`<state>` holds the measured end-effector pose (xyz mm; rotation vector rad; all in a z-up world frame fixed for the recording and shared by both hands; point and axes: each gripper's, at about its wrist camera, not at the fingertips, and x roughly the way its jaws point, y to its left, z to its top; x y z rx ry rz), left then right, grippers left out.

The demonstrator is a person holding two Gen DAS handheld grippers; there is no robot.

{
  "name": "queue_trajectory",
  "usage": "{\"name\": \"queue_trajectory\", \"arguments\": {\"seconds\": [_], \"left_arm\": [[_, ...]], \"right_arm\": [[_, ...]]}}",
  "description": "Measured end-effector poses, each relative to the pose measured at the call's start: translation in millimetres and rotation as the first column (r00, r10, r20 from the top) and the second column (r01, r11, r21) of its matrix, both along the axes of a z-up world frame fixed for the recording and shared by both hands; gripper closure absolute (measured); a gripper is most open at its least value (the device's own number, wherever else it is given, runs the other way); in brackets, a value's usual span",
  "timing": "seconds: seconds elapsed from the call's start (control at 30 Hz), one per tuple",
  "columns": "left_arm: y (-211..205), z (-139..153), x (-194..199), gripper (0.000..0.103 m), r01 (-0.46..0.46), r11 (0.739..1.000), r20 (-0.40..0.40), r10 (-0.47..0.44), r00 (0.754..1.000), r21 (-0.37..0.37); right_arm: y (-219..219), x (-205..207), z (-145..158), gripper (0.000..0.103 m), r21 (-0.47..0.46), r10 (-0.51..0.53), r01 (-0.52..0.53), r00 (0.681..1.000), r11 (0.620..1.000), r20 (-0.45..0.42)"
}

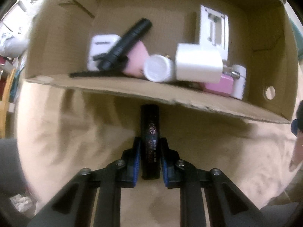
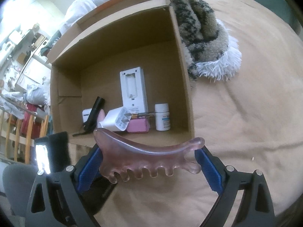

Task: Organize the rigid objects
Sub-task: 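Carry the gua sha and black case into the box and open both tools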

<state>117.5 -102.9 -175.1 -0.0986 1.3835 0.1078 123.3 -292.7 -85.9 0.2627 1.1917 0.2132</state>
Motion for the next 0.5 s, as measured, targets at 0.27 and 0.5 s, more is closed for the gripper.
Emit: {"name": "queue_trajectory", "arguments": {"seconds": [0.27, 0.5], "left_arm": [[30.5, 40.9, -8.9, 0.085, -0.006, 1.000, 0.068, 0.007, 0.998, -0.004], [27.2, 82.6, -26.4, 0.088, 0.021, 1.000, 0.155, -0.018, 0.988, -0.016]], "right_arm": [[7.0, 0.6, 3.5, 0.002, -0.006, 0.011, -0.011, 1.000, 1.000, 0.013], [15.1, 0.4, 14.4, 0.002, -0.007, 0.027, -0.027, 0.997, 1.000, 0.065]]}}
